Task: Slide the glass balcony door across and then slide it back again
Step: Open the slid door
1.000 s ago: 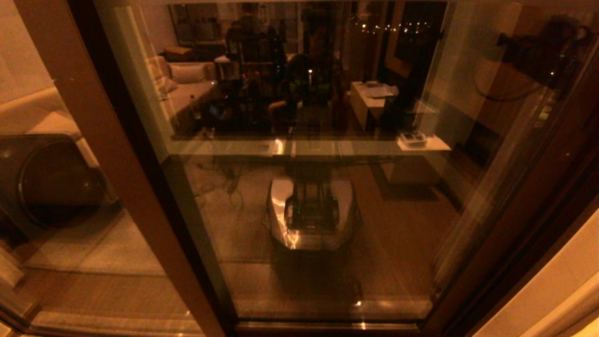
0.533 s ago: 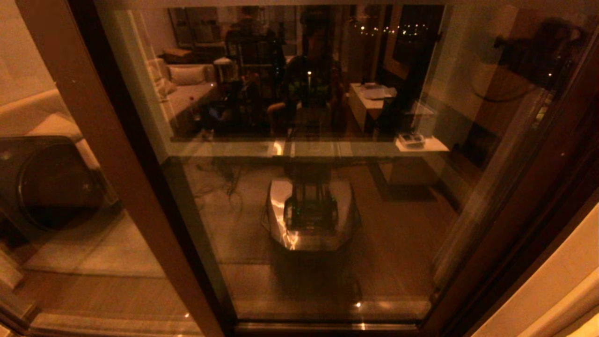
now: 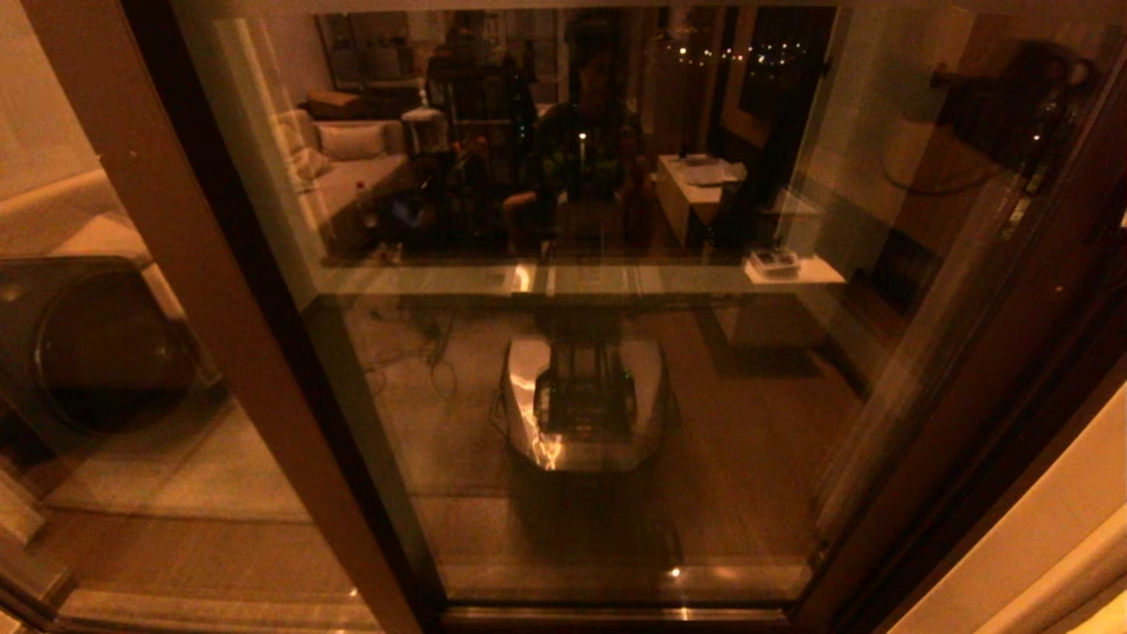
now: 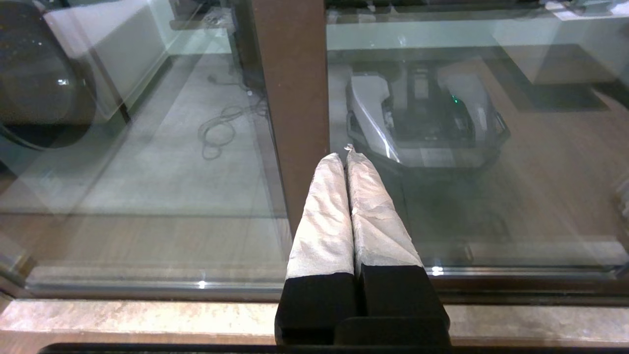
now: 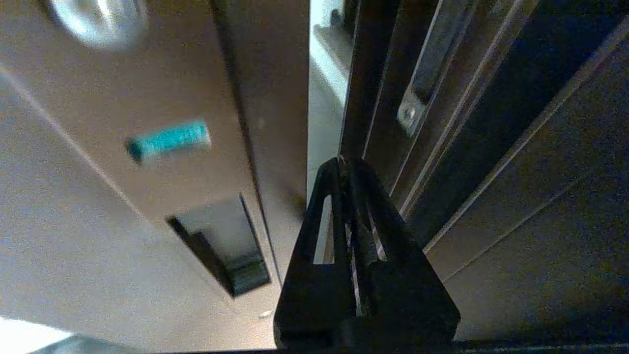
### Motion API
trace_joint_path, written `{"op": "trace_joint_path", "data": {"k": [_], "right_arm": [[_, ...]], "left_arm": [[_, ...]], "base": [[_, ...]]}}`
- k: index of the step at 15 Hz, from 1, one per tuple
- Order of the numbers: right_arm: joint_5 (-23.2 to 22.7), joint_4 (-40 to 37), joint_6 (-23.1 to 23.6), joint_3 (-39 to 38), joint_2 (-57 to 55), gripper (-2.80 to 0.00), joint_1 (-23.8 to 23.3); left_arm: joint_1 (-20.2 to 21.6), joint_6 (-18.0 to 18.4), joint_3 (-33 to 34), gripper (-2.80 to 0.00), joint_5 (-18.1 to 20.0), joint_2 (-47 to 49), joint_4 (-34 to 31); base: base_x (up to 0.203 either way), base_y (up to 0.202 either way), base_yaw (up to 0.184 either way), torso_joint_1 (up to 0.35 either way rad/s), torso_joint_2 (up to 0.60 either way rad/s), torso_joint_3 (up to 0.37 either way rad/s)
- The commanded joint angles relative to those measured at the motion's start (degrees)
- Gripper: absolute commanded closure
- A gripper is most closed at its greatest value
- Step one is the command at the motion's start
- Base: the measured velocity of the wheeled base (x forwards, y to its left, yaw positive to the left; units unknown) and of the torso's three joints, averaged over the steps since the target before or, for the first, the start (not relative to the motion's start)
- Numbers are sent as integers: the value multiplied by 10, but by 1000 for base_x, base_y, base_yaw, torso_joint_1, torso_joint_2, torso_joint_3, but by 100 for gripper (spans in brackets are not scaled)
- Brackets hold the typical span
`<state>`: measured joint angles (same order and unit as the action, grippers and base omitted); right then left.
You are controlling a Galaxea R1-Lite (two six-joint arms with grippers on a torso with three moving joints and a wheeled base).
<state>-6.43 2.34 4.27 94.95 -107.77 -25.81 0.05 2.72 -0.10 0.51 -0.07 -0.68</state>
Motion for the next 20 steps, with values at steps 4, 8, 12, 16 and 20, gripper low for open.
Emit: {"op": "trace_joint_path", "data": {"k": [4,8,12,16,20], "right_arm": [[-8,0,0,-7,12,0,7],[-32,0,-5,-20,26,0,10],[-32,0,-5,-31,32,0,16],[-33,0,-5,-46,42,0,25],[-45,0,-6,-72,60,0,45]], "left_arm": [[0,0,0,0,0,0,0],[0,0,0,0,0,0,0],[0,0,0,0,0,0,0],[0,0,0,0,0,0,0],[0,0,0,0,0,0,0]], "base": [[0,0,0,0,0,0],[0,0,0,0,0,0],[0,0,0,0,0,0],[0,0,0,0,0,0],[0,0,0,0,0,0]]}}
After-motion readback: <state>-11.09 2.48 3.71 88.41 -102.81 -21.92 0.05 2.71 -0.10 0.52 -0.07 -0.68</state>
